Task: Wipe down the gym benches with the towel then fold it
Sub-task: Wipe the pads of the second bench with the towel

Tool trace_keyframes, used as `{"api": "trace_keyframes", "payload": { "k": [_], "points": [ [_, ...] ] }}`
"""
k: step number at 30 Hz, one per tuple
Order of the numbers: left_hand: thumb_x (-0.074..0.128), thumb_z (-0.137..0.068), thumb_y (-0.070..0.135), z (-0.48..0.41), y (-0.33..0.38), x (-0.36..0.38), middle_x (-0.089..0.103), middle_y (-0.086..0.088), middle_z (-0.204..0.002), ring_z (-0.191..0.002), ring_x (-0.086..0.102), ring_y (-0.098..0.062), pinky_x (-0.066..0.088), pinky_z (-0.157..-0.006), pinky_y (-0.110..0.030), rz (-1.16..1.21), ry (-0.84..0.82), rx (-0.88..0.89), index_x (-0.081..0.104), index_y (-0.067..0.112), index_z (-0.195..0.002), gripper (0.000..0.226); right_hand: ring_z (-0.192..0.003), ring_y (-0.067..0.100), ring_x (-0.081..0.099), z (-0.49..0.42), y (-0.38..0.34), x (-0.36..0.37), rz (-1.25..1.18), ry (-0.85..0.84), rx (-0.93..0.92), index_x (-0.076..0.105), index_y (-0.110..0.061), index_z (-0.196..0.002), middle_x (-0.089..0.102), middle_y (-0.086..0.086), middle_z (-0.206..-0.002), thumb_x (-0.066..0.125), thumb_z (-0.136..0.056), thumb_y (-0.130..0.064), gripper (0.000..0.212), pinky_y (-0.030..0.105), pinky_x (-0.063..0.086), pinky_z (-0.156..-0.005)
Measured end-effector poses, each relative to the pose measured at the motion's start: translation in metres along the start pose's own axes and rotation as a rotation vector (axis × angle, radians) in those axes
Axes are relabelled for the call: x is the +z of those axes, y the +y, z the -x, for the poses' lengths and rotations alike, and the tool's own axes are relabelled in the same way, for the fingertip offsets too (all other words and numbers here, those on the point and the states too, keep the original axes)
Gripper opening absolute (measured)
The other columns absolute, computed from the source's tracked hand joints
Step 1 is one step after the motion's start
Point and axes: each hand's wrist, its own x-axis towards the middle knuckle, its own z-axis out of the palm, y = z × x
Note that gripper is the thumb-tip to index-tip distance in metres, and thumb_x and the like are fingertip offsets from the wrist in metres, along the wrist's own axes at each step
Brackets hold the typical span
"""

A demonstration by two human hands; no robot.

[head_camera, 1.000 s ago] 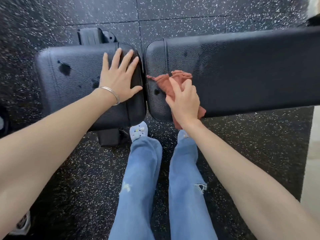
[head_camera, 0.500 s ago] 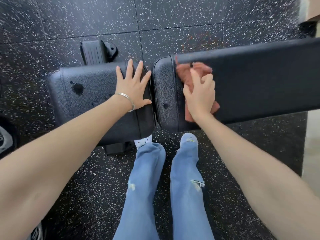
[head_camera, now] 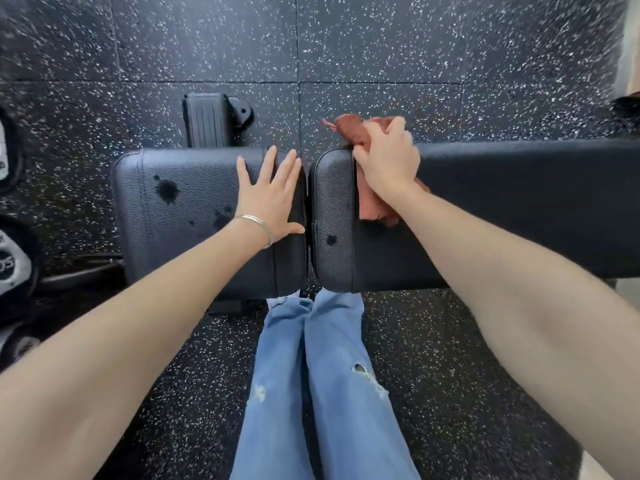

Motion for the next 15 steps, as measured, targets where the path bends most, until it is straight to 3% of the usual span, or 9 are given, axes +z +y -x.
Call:
{"api": "trace_keyframes", "payload": {
  "k": [4,11,15],
  "points": [
    [0.052,-0.071,0.077,-0.001,0.0,0.001,-0.007,0.0,-0.159,-0.146,-0.007,-0.028,0.011,-0.11,-0.066,0.016,-0.006,-0.01,-0.006,0.012,-0.15,0.118,-0.109,0.038,0.052,-0.029,0.019,-0.013,0.061,-0.136,-0.071,0.055,-0.026,-0.118,0.047,0.014,-0.12,0.048,-0.083,-0.051,0.044,0.043,0.041,-0.087],
    [0.054,-0.07,0.076,-0.001,0.004,-0.003,-0.007,0.001,-0.159,-0.146,-0.008,-0.027,0.012,-0.111,-0.064,0.016,-0.027,-0.032,-0.008,0.013,-0.15,0.119,-0.106,0.042,0.052,-0.021,0.12,-0.034,0.112,0.066,0.185,0.055,-0.018,-0.117,0.045,0.019,-0.119,0.047,-0.084,-0.049,0.046,0.047,0.042,-0.087],
    [0.057,-0.064,0.078,-0.007,-0.001,-0.008,-0.008,0.002,-0.159,-0.146,-0.01,-0.027,0.011,-0.11,-0.064,0.019,-0.067,-0.035,-0.01,0.014,-0.15,0.126,-0.11,0.039,0.047,-0.016,0.094,-0.022,0.032,0.141,0.314,0.054,-0.012,-0.118,0.042,0.018,-0.125,0.047,-0.087,-0.044,0.046,0.047,0.042,-0.088]
  ]
}}
